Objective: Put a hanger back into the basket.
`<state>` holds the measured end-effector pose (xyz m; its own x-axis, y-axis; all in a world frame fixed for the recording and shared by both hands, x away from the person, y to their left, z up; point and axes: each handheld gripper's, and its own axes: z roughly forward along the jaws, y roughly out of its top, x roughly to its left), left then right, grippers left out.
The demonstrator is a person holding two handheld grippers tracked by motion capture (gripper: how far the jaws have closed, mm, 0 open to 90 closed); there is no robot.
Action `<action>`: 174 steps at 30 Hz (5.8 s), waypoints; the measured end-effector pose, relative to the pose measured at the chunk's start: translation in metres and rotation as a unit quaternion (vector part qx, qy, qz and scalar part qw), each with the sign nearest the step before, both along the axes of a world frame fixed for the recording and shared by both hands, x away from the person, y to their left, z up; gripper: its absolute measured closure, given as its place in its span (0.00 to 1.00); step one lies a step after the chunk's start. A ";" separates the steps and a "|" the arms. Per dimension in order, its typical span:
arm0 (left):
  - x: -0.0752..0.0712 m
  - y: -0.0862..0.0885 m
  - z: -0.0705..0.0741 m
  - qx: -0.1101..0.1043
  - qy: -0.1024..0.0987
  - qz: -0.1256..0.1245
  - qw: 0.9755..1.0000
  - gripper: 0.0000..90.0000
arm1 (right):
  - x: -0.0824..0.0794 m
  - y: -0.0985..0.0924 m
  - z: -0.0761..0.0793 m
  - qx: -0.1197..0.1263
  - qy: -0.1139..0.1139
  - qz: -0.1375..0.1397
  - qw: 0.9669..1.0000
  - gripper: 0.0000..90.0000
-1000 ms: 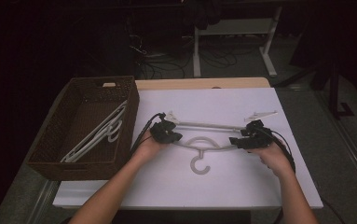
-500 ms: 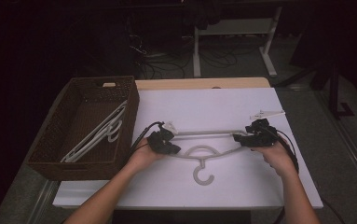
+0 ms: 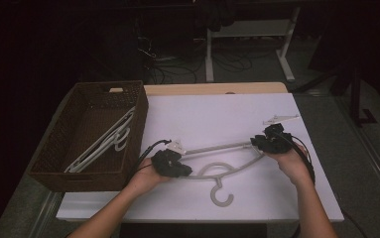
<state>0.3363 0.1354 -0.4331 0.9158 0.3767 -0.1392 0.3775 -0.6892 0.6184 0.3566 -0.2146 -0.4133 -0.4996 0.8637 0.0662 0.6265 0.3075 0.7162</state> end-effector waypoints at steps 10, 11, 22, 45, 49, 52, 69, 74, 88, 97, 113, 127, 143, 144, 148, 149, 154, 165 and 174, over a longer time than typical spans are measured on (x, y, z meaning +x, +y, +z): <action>0.003 0.008 0.009 -0.050 -0.013 0.005 0.999 0.46 | 0.021 0.008 -0.010 -0.024 0.017 -0.021 0.999 0.99; 0.003 0.008 0.009 -0.052 -0.014 0.003 0.999 0.43 | 0.023 0.009 -0.013 -0.026 0.018 -0.022 0.999 0.99; 0.002 0.007 0.007 -0.056 -0.018 -0.016 0.998 0.30 | 0.030 0.012 -0.029 -0.041 0.023 -0.037 0.998 0.99; 0.003 -0.029 -0.014 0.046 -0.041 -0.105 0.993 0.72 | 0.036 0.015 -0.034 -0.050 0.036 -0.035 0.997 1.00; 0.005 -0.028 -0.014 0.045 -0.038 -0.116 0.991 0.81 | 0.037 0.015 -0.035 -0.052 0.036 -0.033 0.997 1.00; 0.005 -0.029 -0.014 0.049 -0.043 -0.123 0.990 0.85 | 0.038 0.016 -0.035 -0.055 0.035 -0.031 0.997 1.00; 0.001 -0.030 -0.004 0.003 -0.022 -0.129 0.991 0.91 | 0.013 0.006 0.002 -0.006 -0.024 -0.026 0.999 0.66; 0.007 -0.021 0.003 -0.016 -0.006 -0.091 0.996 0.91 | 0.002 -0.004 0.005 0.004 -0.019 -0.022 1.000 0.56; 0.020 -0.001 0.049 -0.068 0.008 0.014 0.998 0.91 | -0.037 -0.017 -0.003 0.031 -0.011 0.033 0.999 0.15; 0.024 0.017 0.115 -0.082 -0.020 0.049 0.995 0.91 | -0.049 -0.013 -0.009 0.046 -0.005 0.074 0.996 0.00; 0.031 0.135 0.179 -0.071 -0.081 0.111 0.988 0.91 | -0.050 -0.005 -0.005 0.046 -0.014 0.091 0.995 0.00; 0.018 0.244 0.135 -0.047 -0.061 0.187 0.979 0.91 | -0.046 0.000 -0.011 0.034 -0.003 0.091 0.995 0.00; 0.019 0.265 0.091 0.003 -0.031 0.211 0.977 0.78 | -0.045 0.003 -0.012 0.029 -0.002 0.095 0.995 0.00; 0.020 0.265 0.089 0.004 -0.032 0.216 0.976 0.68 | -0.045 0.003 -0.011 0.029 -0.002 0.095 0.995 0.00; 0.021 0.262 0.091 -0.009 -0.039 0.222 0.974 0.55 | -0.046 0.002 -0.008 0.033 -0.005 0.094 0.995 0.00; 0.020 0.260 0.093 -0.015 -0.041 0.222 0.974 0.54 | -0.046 0.002 -0.007 0.033 -0.007 0.095 0.995 0.00; 0.016 0.247 0.101 -0.063 -0.048 0.209 0.975 0.41 | -0.049 0.003 0.001 0.037 -0.014 0.100 0.994 0.00; -0.002 0.196 0.107 -0.158 -0.071 0.150 0.973 0.20 | -0.056 0.008 0.025 0.051 -0.035 0.120 0.991 0.00; -0.011 0.154 0.100 -0.168 -0.072 0.110 0.977 0.08 | -0.061 0.013 0.044 0.070 -0.056 0.138 0.986 0.00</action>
<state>0.3253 0.2893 -0.3335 0.8370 0.5220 -0.1642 0.3854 -0.3493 0.8541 0.2952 -0.2013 -0.3697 -0.7256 0.6799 0.1061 0.4478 0.3494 0.8231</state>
